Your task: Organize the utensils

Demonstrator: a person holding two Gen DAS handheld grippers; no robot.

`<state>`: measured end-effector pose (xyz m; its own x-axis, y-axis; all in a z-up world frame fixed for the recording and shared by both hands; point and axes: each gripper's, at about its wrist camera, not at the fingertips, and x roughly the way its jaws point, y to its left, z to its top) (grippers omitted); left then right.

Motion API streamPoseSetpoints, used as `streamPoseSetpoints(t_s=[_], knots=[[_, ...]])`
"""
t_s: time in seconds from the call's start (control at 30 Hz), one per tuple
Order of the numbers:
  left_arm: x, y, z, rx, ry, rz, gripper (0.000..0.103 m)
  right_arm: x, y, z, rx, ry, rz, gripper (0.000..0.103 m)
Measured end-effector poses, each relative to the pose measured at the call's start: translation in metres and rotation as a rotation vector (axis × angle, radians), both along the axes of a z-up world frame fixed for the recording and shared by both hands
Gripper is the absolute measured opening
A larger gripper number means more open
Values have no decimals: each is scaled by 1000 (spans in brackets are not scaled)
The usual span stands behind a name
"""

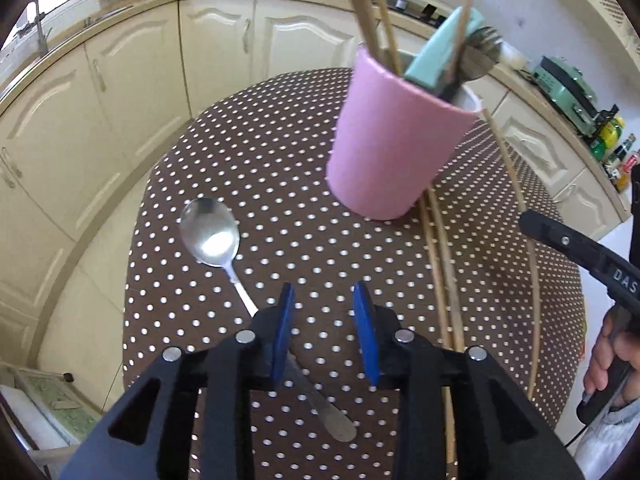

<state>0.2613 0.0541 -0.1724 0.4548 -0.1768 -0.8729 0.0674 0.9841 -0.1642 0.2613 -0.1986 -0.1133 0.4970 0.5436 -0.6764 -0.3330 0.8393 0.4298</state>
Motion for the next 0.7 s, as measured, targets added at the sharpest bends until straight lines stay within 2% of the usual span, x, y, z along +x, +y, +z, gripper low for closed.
streamPoseSetpoints(t_s=[0.07,0.13,0.23,0.33,0.37,0.4,0.43,0.57,0.7], knots=[[1,8,-1,46,12,68,30,2,-1,-3,3,12,5,6],[2,18,-2,59,22,106,30,4,1,-6,2,20,8,6],[12,24,-14,60,97,115,30,8,5,-10,4,32,12,6],[17,20,-17,88,87,108,29,12,7,-13,12,46,15,6],[19,19,-17,94,85,108,25,13,8,-15,12,51,15,6],[20,18,-18,116,78,108,13,14,8,-16,13,53,15,6],[26,16,-17,126,73,110,10,15,7,-16,15,56,15,6],[30,18,-16,98,54,121,3,18,6,-17,17,60,10,6],[12,20,-5,31,-51,119,3,16,0,-15,29,40,-3,6]])
